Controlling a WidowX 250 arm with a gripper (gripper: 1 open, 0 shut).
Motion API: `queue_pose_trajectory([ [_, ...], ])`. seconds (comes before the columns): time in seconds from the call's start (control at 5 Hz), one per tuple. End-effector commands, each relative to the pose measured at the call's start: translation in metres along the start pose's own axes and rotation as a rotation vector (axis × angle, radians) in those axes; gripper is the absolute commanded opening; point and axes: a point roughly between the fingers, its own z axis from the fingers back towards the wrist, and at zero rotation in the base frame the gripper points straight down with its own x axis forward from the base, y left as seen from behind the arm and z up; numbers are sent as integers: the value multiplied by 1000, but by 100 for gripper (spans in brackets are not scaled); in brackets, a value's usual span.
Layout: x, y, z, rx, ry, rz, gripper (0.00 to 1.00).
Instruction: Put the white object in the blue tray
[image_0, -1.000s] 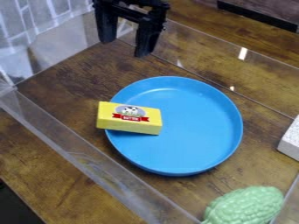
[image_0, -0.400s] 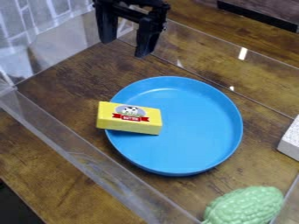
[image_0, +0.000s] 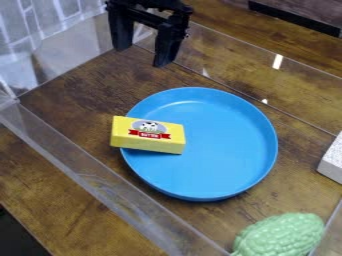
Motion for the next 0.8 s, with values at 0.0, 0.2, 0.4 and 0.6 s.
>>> queue_pose_trajectory([
  [0.0,3,8,9,8,-39,24,100],
  [0.2,4,9,9,10,-45,30,100],
  [0.4,5,10,8,13,-47,34,100],
  [0.6,6,12,7,17,-49,40,100],
])
